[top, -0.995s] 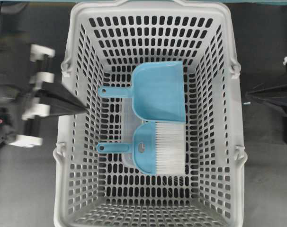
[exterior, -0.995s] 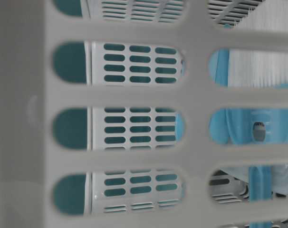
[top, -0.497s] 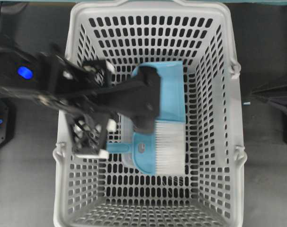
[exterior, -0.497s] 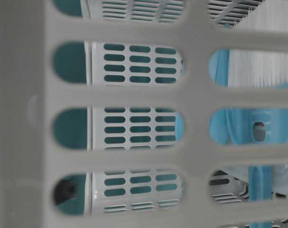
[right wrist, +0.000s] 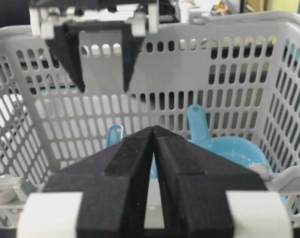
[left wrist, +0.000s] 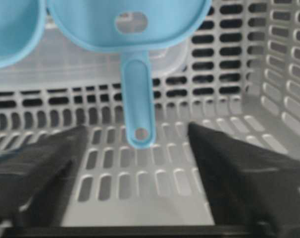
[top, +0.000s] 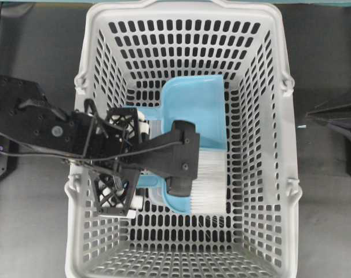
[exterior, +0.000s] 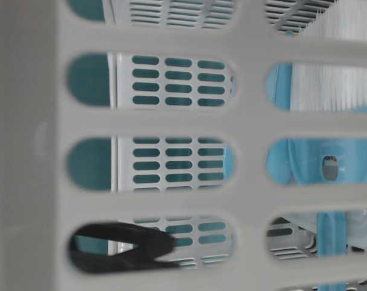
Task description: Pick up the hand brush from the shopping basket with the left arm.
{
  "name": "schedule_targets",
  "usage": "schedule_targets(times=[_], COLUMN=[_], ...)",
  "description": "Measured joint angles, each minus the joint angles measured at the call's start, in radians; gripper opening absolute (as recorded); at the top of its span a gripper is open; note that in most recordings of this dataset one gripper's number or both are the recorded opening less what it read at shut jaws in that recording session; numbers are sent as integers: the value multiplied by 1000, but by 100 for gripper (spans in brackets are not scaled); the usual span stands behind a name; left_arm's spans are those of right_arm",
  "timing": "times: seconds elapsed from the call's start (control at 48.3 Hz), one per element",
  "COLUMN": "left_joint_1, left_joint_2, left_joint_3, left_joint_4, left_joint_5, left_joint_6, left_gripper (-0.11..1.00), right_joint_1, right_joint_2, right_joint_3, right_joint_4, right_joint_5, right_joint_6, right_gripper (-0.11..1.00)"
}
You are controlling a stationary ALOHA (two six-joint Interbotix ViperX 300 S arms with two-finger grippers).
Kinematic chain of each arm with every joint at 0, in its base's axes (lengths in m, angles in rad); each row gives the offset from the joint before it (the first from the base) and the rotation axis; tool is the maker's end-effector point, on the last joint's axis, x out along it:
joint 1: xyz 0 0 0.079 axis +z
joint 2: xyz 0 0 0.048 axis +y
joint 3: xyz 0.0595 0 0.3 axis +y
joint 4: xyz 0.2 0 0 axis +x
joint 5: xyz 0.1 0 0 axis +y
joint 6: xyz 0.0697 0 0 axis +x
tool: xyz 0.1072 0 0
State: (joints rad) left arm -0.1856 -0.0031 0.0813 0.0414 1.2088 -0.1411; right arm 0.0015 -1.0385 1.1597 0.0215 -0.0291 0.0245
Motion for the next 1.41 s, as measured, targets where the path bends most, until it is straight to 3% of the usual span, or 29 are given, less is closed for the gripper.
schedule_targets(times=[0.145, 0.373, 1.015, 1.119, 1.285, 1.409], left_joint_1=[-9, -18, -18, -17, -15, -12], left_joint_2=[21, 49, 135, 135, 127, 101], left_joint_3=[61, 133, 210, 209, 195, 183], left_joint_4=[-2, 0, -2, 0, 0, 0], left_joint_5=[-57, -186, -229, -242, -245, -241], left_joint_6=[-3, -63, -78, -78, -67, -55], left_gripper=[91, 91, 90, 77, 30, 30], right_joint_1=[-2, 0, 0, 0, 0, 0], right_joint_2=[0, 0, 0, 0, 0, 0], right_joint_3=[2, 2, 8, 8, 15, 15], right_joint_4=[2, 2, 0, 2, 2, 2], right_joint_5=[0, 0, 0, 0, 0, -2], right_joint_6=[0, 0, 2, 2, 2, 2], right_gripper=[0, 0, 0, 0, 0, 0])
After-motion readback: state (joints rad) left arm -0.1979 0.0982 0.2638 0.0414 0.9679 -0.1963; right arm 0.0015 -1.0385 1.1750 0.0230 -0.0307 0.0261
